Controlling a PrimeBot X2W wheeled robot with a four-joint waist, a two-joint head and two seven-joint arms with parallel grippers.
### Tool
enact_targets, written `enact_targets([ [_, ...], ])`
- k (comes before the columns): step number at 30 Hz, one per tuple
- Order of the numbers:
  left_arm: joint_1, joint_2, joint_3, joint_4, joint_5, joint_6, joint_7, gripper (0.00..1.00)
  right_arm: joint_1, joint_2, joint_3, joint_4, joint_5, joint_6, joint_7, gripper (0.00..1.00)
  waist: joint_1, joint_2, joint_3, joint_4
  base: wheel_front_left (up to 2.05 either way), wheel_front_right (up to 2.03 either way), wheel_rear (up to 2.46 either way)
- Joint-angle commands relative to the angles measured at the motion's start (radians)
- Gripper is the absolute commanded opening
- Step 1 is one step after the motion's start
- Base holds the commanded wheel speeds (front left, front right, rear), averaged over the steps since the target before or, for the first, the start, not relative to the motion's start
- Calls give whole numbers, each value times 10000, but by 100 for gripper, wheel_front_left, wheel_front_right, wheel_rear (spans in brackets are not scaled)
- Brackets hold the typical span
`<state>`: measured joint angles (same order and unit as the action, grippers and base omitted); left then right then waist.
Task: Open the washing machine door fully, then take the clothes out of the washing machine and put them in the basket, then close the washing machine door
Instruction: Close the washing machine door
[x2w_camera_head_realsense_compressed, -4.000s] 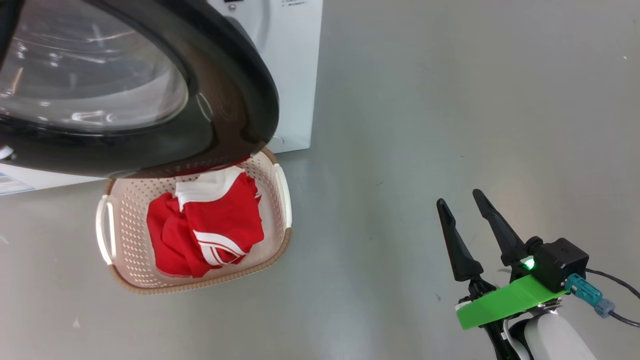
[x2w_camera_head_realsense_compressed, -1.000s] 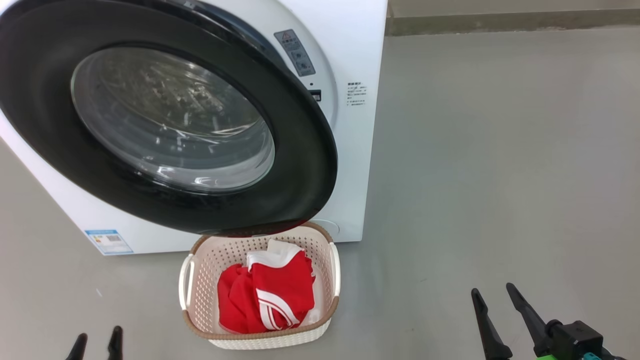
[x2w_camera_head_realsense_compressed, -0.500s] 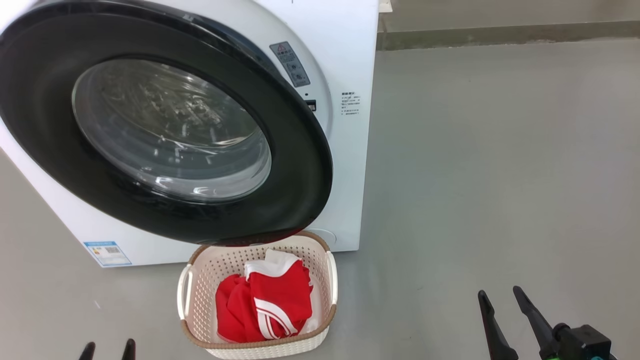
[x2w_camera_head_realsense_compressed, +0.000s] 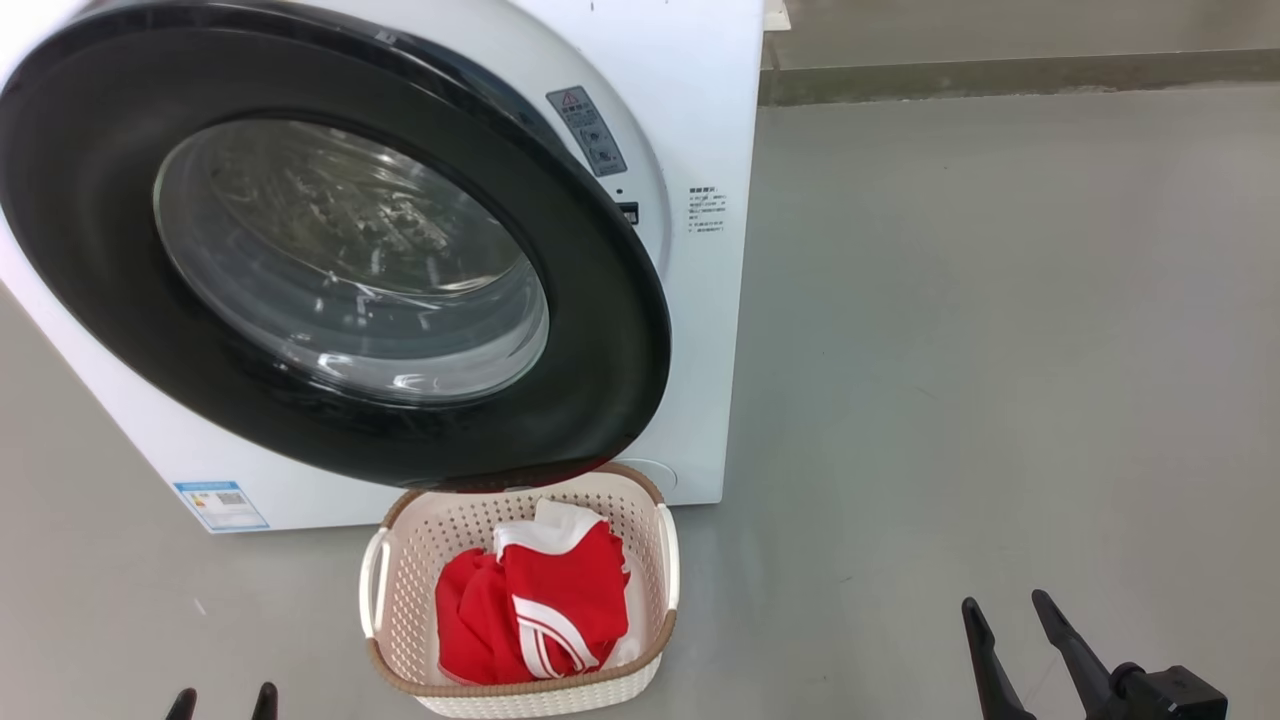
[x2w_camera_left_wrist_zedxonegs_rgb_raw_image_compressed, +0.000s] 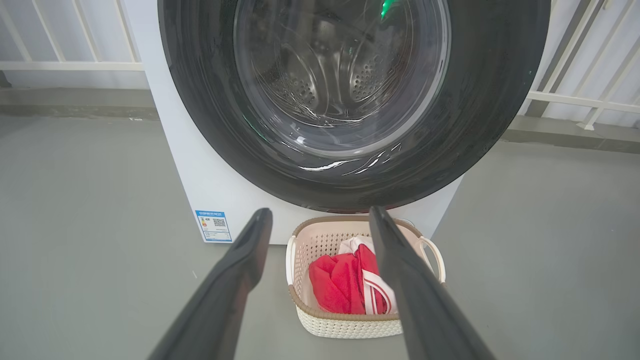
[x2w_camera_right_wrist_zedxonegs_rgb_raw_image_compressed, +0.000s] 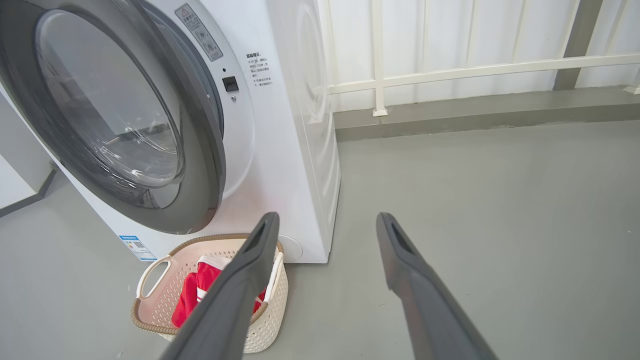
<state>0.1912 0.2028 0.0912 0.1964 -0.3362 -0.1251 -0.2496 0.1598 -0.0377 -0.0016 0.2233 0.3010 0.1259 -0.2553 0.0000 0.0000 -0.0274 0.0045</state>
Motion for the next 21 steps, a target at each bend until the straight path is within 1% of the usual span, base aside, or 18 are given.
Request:
enact_targets([
  [1, -170, 119, 382, -269, 56, -56, -122, 100, -224, -125, 187, -290, 16, 48, -65, 100, 0, 0, 10, 10, 0, 0, 0],
  [7, -216, 68, 332, -275, 81, -56, -122, 100, -266, -125, 162, -291, 47, 48, -65, 100, 0, 0, 28, 148, 0, 0, 0],
  [8, -235, 52, 299, -280, 94, -56, -122, 100, -293, -125, 169, -287, 63, 48, -65, 95, 0, 0, 32, 202, 0, 0, 0],
  [9, -252, 28, 269, -291, 110, -56, -122, 100, -341, -125, 198, -283, 90, 48, -65, 63, 0, 0, 34, 252, 0, 0, 0],
  [10, -273, -3, 243, -302, 120, -56, -122, 100, -400, -125, 242, -280, 111, 48, -65, 26, 0, 0, 35, 313, 0, 0, 0],
  [11, -293, -40, 220, -319, 129, -56, -122, 100, -471, -125, 308, -277, 142, 48, -65, 0, 0, 0, 39, 379, 0, 0, 0],
  [16, -413, -273, 114, -373, 199, -56, -122, 100, -1068, -125, 751, -184, 320, 48, -65, 0, 0, 0, 99, 798, 0, 0, 0],
  [21, -577, -489, -87, -475, 216, -56, -122, 100, -1985, -125, 1262, 32, 431, 48, -65, 0, 0, 0, 260, 1293, 0, 0, 0],
])
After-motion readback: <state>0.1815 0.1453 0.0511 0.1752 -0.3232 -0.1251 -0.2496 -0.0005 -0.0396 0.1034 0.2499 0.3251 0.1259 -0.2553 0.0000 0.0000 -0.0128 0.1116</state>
